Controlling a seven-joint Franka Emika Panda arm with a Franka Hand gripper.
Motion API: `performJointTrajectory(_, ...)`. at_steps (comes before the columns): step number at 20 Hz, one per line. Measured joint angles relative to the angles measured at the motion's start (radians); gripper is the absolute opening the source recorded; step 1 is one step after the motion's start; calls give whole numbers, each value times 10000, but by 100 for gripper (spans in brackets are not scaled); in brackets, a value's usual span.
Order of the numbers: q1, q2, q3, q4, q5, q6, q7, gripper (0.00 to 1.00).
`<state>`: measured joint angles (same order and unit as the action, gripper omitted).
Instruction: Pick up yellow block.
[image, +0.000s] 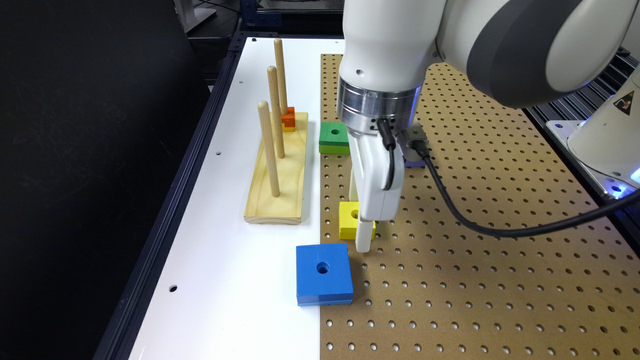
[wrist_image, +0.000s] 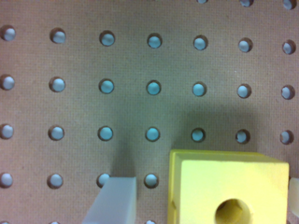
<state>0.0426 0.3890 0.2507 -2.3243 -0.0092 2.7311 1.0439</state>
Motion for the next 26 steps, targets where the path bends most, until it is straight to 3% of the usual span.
performJointTrajectory(22, 4, 42, -64, 144, 0, -1, 0, 100)
performJointTrajectory(26, 70, 154, -64, 306, -1, -2, 1, 100)
